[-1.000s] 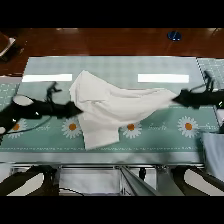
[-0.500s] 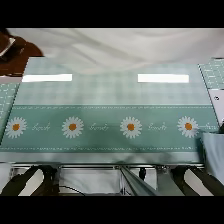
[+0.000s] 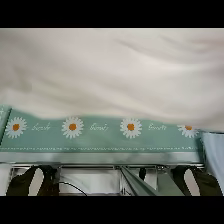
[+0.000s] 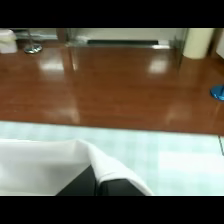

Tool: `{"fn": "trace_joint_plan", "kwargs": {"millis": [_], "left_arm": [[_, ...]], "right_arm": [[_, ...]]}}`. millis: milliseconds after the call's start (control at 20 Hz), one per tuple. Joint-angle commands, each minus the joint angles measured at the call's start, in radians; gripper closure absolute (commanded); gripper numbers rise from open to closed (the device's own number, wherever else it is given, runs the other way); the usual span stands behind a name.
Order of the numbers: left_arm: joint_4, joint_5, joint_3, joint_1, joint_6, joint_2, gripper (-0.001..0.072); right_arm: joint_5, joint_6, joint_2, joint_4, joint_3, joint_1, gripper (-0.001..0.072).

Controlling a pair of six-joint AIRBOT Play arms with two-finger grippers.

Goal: Fold the shirts.

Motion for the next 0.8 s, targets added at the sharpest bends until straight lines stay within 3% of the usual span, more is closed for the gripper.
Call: {"fn": "trace_joint_plan", "kwargs": {"millis": [0,250,500,750], "left_arm": [[0.353,-0.043,-0.100,-0.146,-0.116,0.066,0.0690],[0.319,0.019,-0.493,-0.207,-0.120,-0.014,0.0690],[0.085,0.212,-0.710,-0.215,-0.119,-0.278,0.0690],[0.017,0.524,-0.701,-0.316,-0.119,-0.576,0.0690]], "right_arm": [[0.070,0.072,0.144,-0.080,-0.211,0.020,0.0675],[0.072,0.068,0.185,0.042,-0.606,0.019,0.0675],[-0.165,0.011,0.090,0.096,-0.943,0.019,0.0675],[-0.506,-0.123,-0.276,0.215,-0.988,0.019,0.0675]]}}
